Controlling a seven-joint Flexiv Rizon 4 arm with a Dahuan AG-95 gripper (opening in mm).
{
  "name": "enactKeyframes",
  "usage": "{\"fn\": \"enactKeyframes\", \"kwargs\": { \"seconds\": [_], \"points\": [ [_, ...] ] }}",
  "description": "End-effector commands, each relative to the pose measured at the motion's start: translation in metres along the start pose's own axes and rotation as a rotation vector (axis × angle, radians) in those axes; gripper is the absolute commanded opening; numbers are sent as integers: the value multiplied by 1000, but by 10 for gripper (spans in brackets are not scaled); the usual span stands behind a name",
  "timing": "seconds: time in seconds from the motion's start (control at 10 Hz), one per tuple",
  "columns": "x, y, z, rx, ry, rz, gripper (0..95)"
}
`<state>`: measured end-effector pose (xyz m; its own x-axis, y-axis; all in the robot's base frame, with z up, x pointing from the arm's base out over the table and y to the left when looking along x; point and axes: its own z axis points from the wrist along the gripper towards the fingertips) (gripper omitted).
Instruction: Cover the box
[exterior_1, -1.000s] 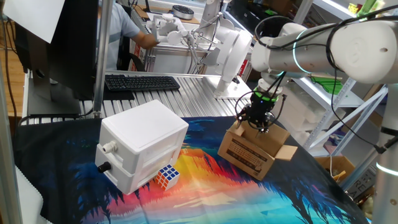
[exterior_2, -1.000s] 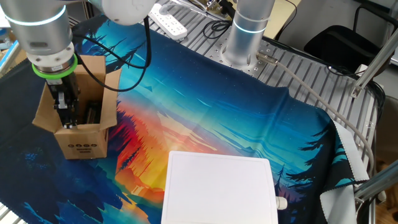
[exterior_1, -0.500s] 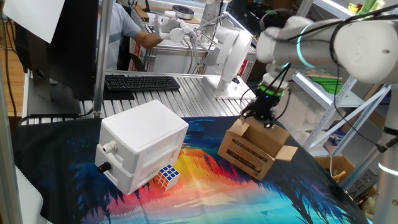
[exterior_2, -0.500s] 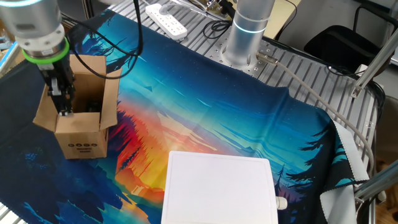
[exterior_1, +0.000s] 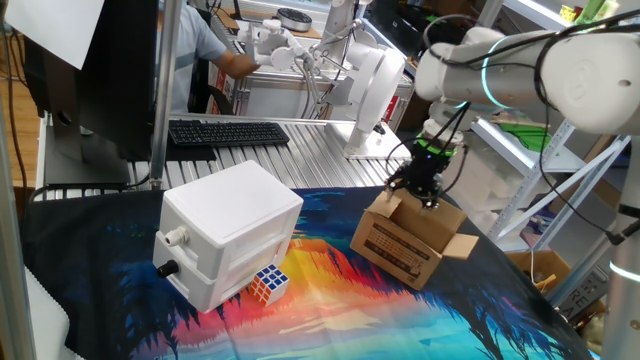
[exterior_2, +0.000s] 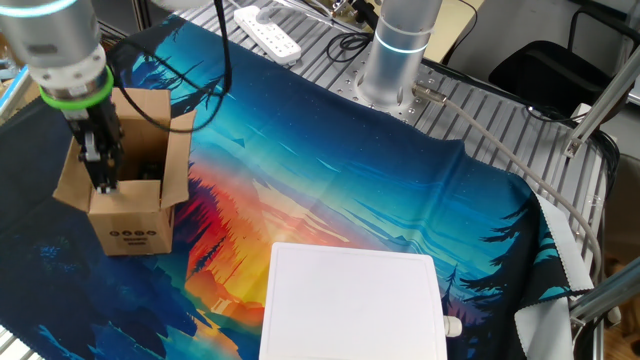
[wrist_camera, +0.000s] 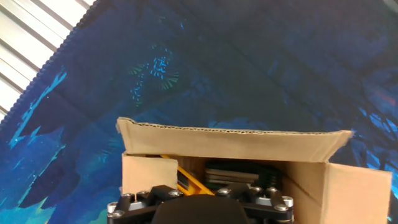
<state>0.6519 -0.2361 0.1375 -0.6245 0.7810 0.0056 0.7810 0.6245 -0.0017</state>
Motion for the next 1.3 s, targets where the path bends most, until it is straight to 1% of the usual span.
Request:
{"fn": "enactKeyframes", "kwargs": {
  "seconds": [0.1,0.3,0.4,0.6,0.7,0.8,1.0,1.1,1.3],
  "points": [
    [1,5,13,-7,-20,-3,760],
    [2,9,22,-15,-23,0,760],
    [1,10,23,-11,-22,-4,760],
    [1,5,12,0,-12,-5,760],
    [1,-1,1,7,-2,-9,760],
    [1,-13,-13,13,8,-11,760],
    [4,-25,-19,14,8,-7,760],
    [7,-31,-20,13,9,-9,760],
    [12,-45,-22,18,1,-19,760]
  ]
}}
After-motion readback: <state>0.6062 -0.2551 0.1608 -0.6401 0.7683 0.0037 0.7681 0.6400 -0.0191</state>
